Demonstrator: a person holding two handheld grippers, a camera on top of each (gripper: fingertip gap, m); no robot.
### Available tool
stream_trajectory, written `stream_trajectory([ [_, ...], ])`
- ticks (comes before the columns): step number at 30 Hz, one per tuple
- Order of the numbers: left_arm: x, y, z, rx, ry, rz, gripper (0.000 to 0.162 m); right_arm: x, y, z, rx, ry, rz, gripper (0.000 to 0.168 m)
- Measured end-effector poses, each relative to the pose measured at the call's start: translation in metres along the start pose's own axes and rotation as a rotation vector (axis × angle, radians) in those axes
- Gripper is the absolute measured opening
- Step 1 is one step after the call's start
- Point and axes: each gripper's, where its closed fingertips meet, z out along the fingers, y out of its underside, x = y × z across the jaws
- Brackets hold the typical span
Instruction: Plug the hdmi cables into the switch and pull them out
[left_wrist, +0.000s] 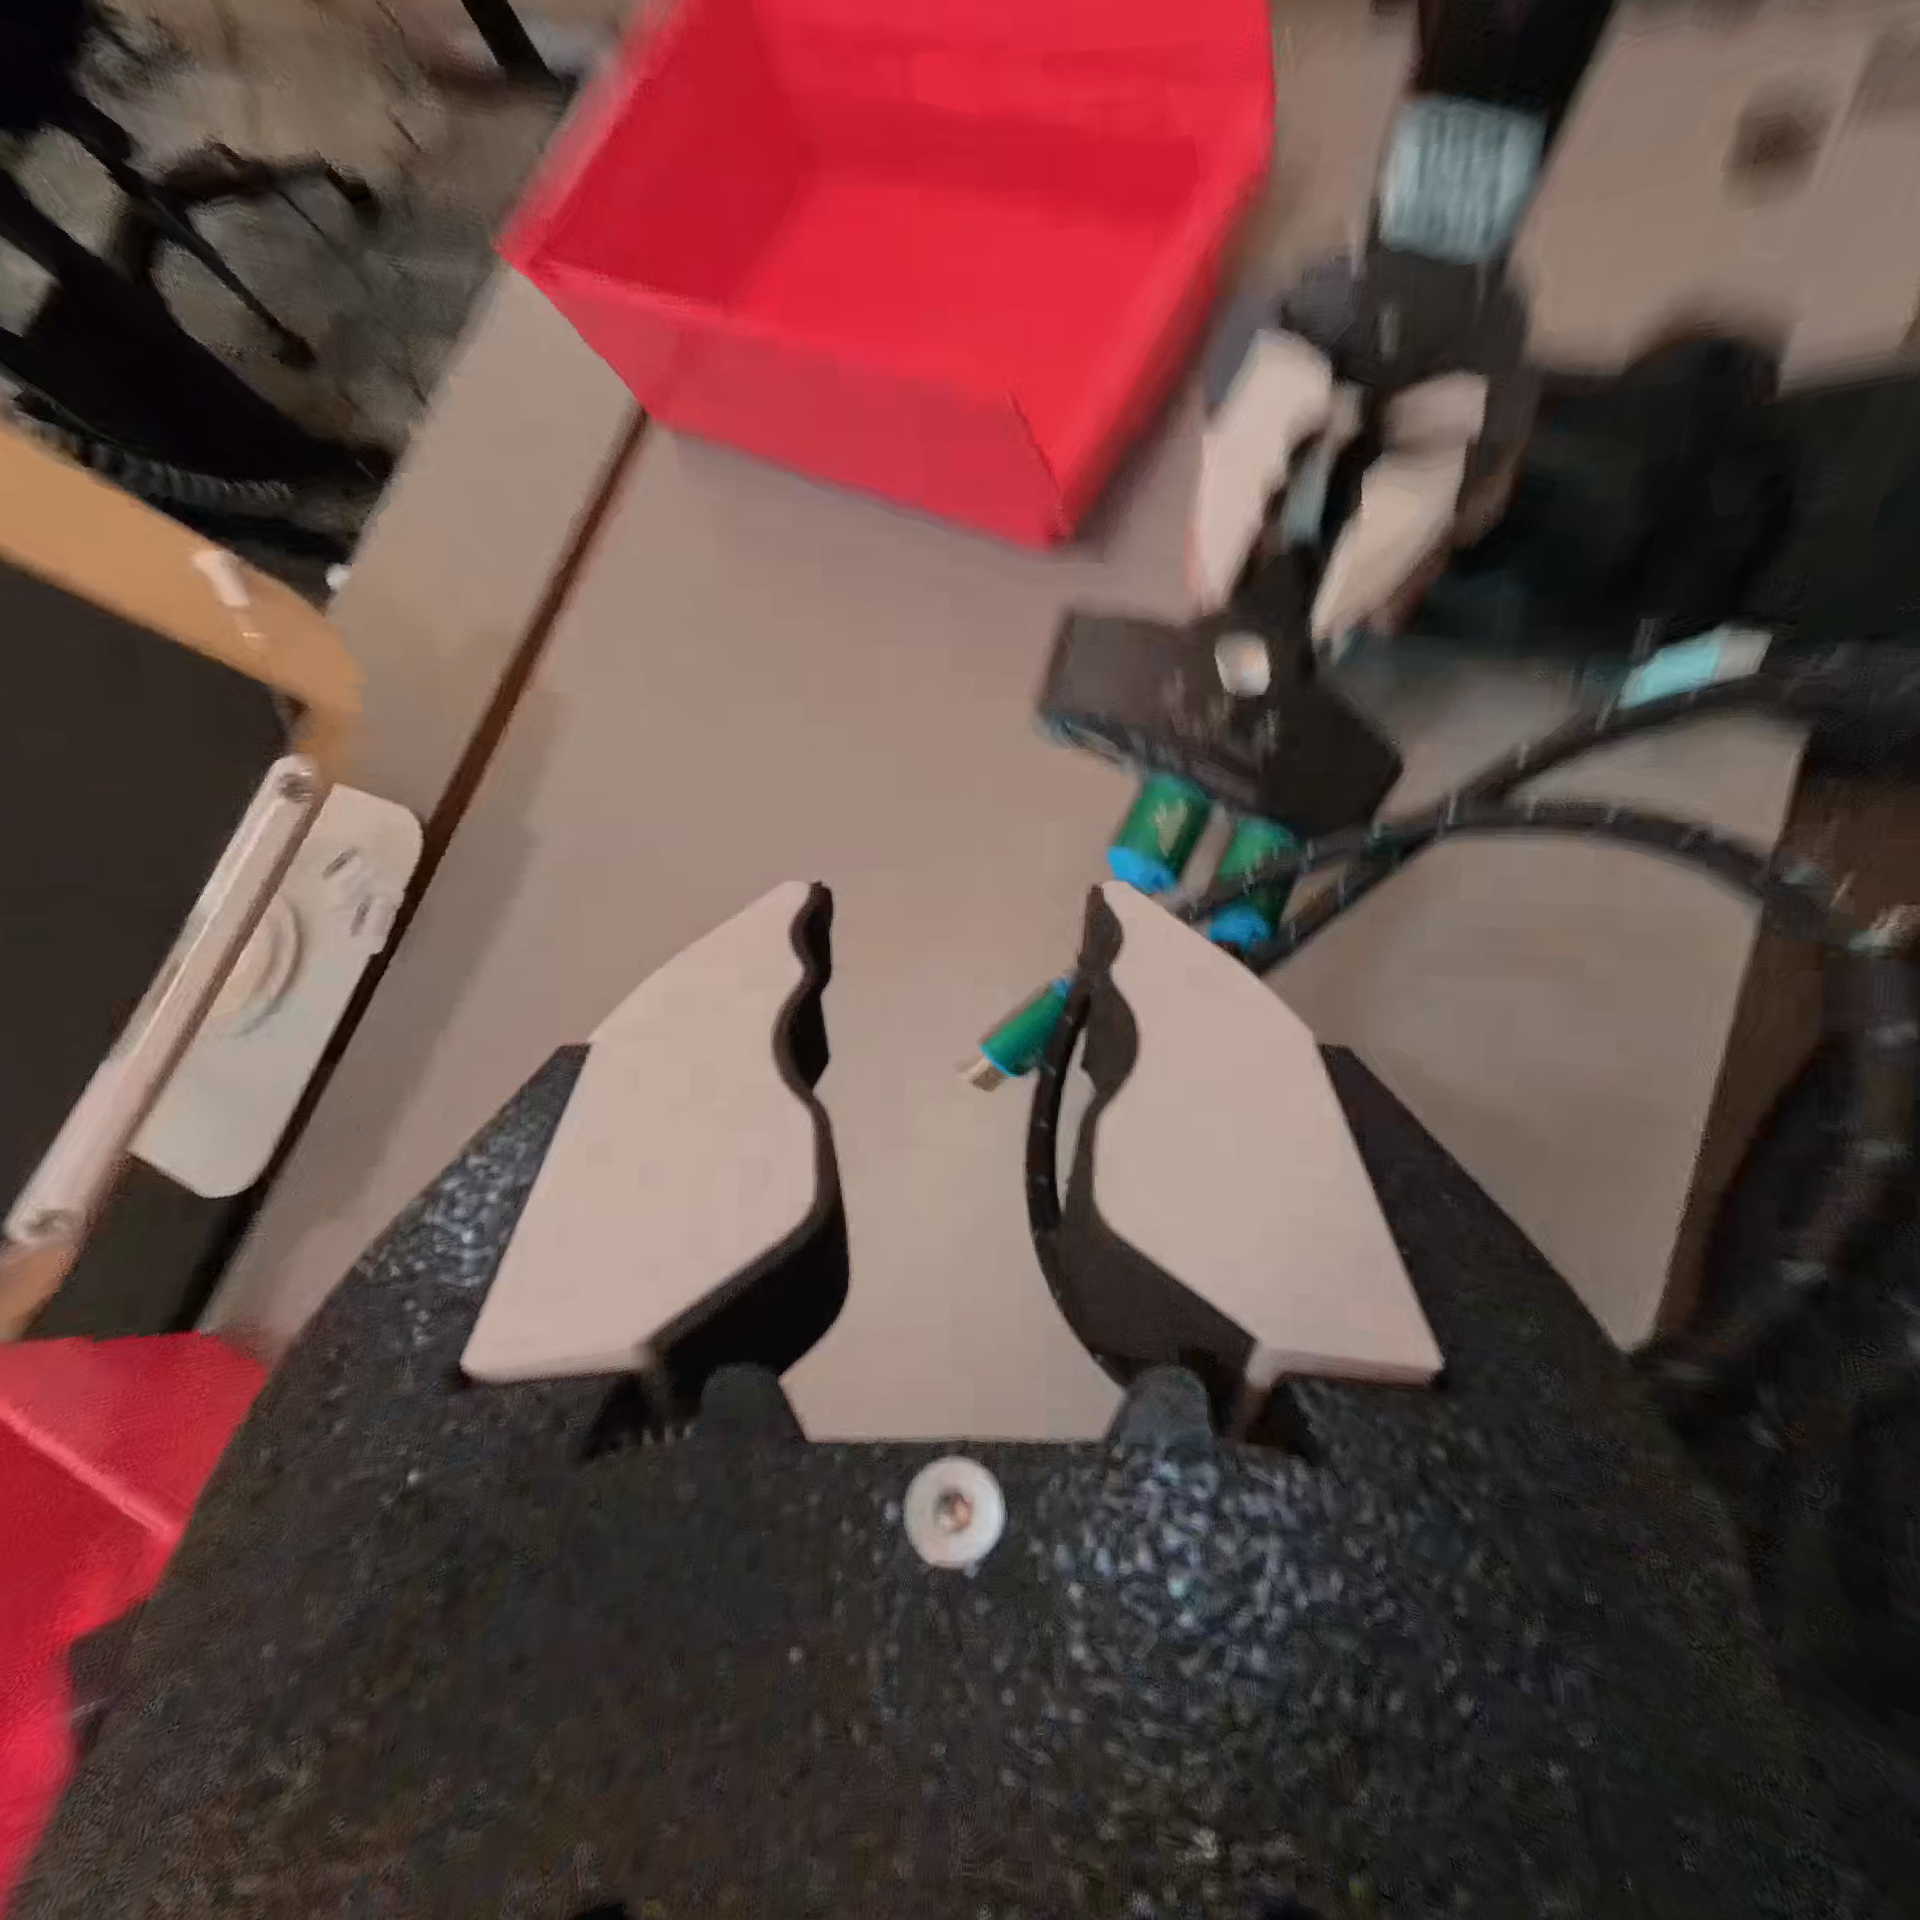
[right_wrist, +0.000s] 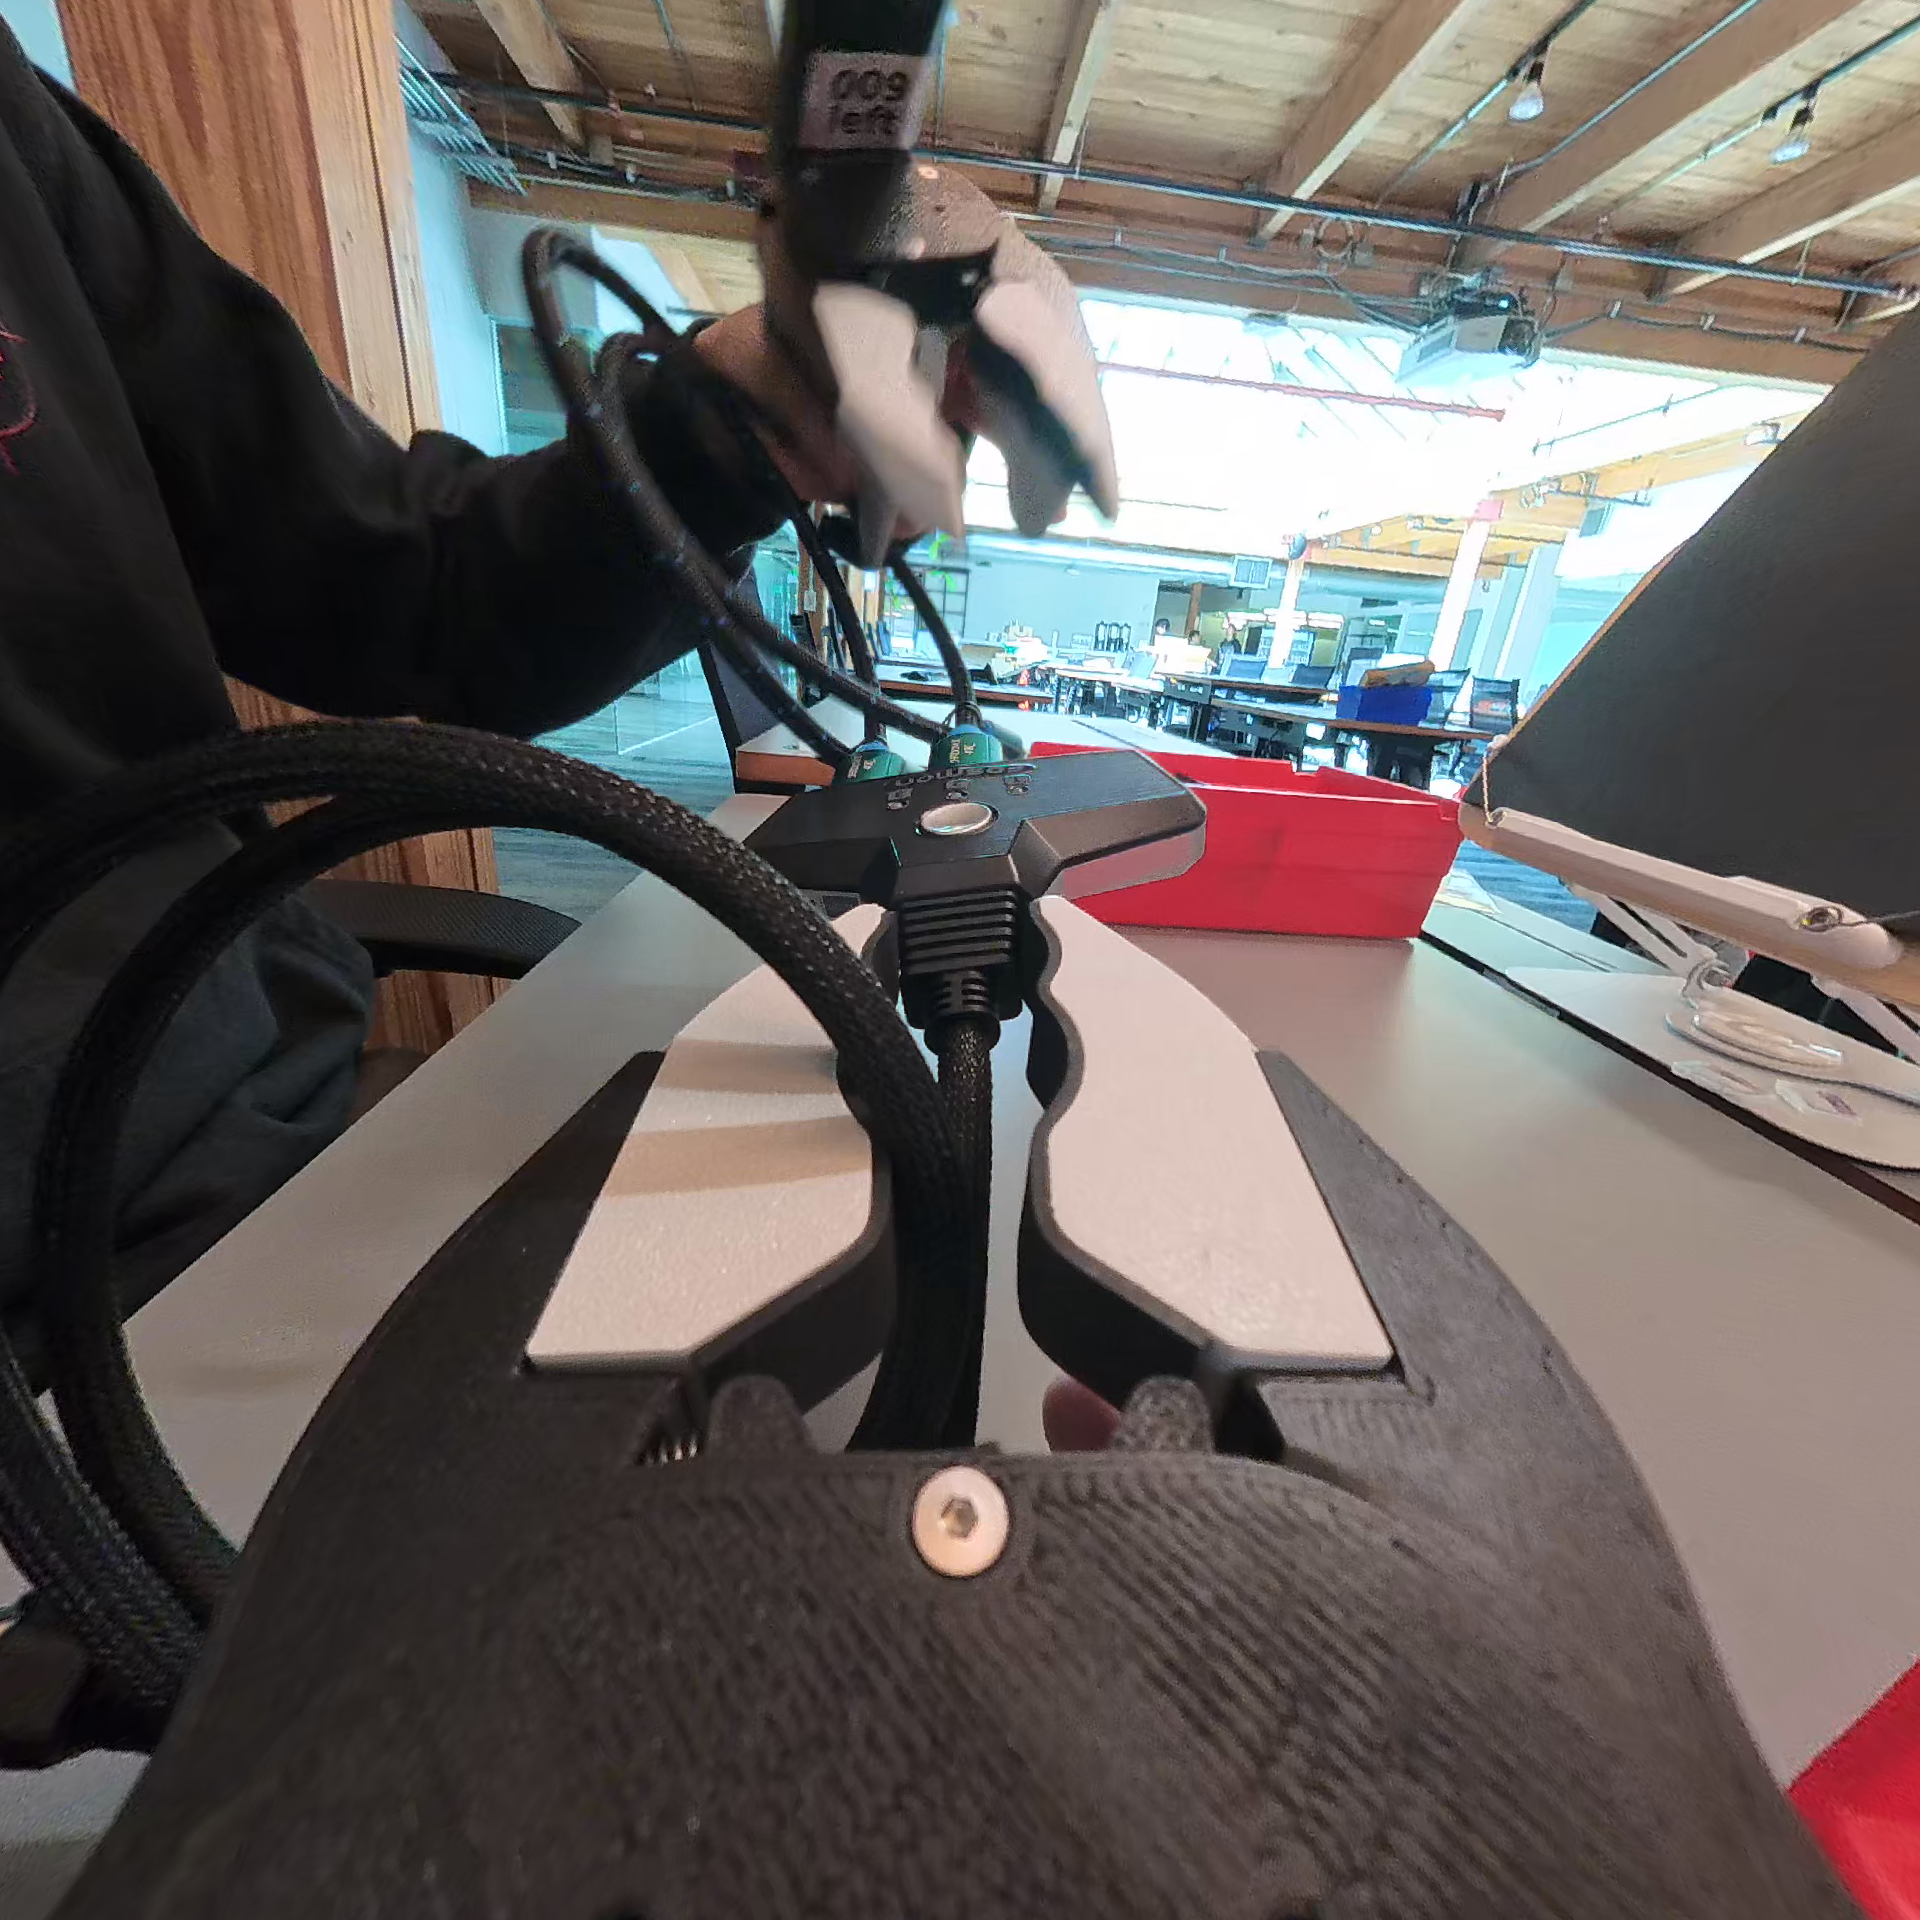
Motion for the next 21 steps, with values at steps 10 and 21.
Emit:
stream_trajectory([
  [10, -0.167, 0.114, -0.103, 0.047, -0.358, -0.264, 0.042, -0.013, 0.014, 0.01, -0.108, -0.074, -0.033, 0.022],
  [21, -0.217, 0.309, -0.062, -0.641, -0.244, 0.283, 0.052, -0.008, -0.008, -0.008, 0.067, -0.072, 0.006, 0.022],
])
